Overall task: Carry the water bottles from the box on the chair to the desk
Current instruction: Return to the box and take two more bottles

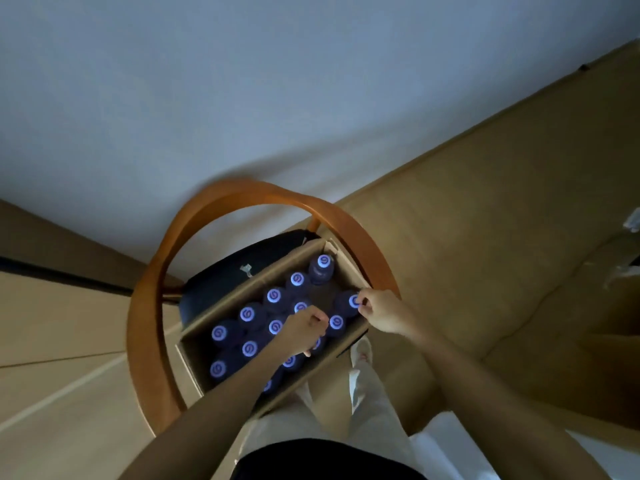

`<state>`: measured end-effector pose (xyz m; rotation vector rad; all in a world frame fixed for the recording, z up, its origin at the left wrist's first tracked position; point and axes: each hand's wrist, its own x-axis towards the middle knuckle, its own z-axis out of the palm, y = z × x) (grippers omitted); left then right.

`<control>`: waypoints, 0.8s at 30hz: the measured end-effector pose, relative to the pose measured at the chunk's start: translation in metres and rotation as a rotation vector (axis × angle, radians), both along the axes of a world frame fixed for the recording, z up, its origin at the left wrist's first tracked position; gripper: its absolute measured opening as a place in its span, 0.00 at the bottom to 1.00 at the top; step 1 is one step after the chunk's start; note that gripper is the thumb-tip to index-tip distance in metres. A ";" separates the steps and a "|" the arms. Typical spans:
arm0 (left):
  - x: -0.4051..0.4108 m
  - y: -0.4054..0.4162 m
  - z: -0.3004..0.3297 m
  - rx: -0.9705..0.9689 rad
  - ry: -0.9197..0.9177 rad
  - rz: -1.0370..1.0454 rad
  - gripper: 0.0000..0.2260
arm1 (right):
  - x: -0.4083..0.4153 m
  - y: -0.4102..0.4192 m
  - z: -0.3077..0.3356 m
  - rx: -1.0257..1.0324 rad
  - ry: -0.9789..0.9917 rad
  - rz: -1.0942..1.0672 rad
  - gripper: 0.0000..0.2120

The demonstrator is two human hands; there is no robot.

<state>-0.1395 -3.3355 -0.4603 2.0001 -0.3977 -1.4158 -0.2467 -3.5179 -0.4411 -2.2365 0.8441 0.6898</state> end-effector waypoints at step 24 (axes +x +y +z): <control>-0.034 -0.046 -0.066 0.211 0.305 0.393 0.22 | 0.049 -0.046 -0.075 0.195 0.324 0.555 0.26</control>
